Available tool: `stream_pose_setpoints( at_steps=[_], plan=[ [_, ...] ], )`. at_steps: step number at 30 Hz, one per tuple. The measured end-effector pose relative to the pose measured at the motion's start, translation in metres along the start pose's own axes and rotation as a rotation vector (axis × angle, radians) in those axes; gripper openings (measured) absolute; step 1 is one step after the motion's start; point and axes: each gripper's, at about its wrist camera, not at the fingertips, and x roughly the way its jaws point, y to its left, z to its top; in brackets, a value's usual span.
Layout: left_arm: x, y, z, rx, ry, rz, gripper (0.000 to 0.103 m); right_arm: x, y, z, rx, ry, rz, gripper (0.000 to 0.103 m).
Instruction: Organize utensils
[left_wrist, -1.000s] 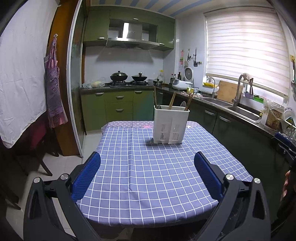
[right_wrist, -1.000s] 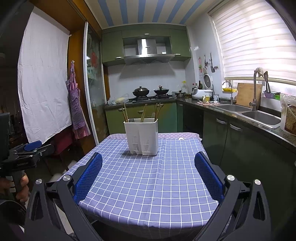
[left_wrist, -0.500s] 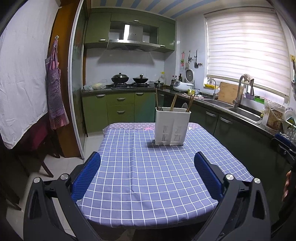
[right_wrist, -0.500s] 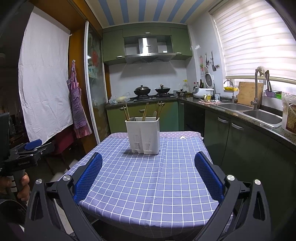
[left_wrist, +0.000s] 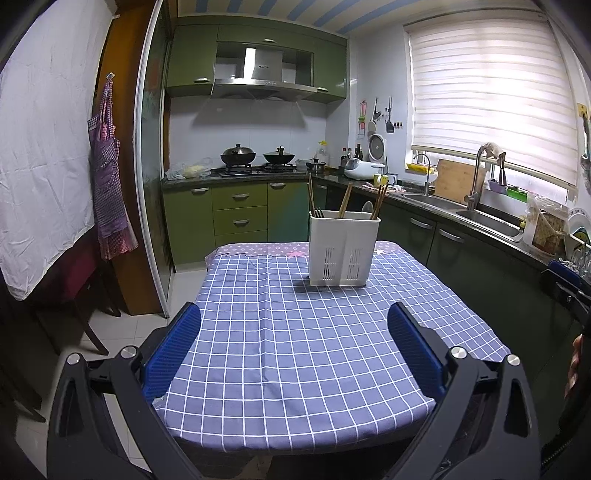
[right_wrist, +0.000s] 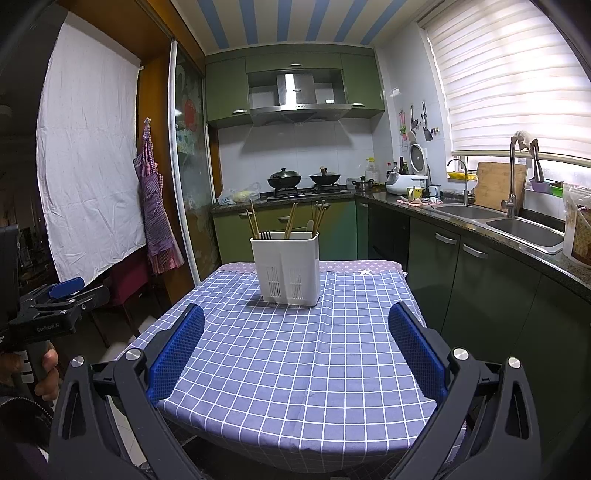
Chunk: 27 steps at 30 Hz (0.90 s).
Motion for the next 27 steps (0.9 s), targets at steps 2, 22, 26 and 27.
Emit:
stream_pose_setpoints(
  at_steps=[2, 22, 26, 27],
  plan=[
    [-0.0001, 0.0002, 0.0, 0.001, -0.001, -0.001, 0.096, 0.0003, 0.0005, 0.0, 0.001, 0.0, 0.0, 0.098],
    [0.002, -0.0032, 0.0, 0.007, 0.003, -0.004, 0.096, 0.0011, 0.0018, -0.0002, 0.0, 0.003, -0.001, 0.098],
    [0.0026, -0.0033, -0.0004, 0.009, 0.005, -0.004, 0.096, 0.0012, 0.0022, -0.0003, 0.001, 0.003, -0.001, 0.098],
    [0.0026, -0.0032, -0.0004, 0.008, 0.006, -0.005, 0.096, 0.0012, 0.0024, -0.0004, 0.002, 0.002, -0.001, 0.098]
  ],
)
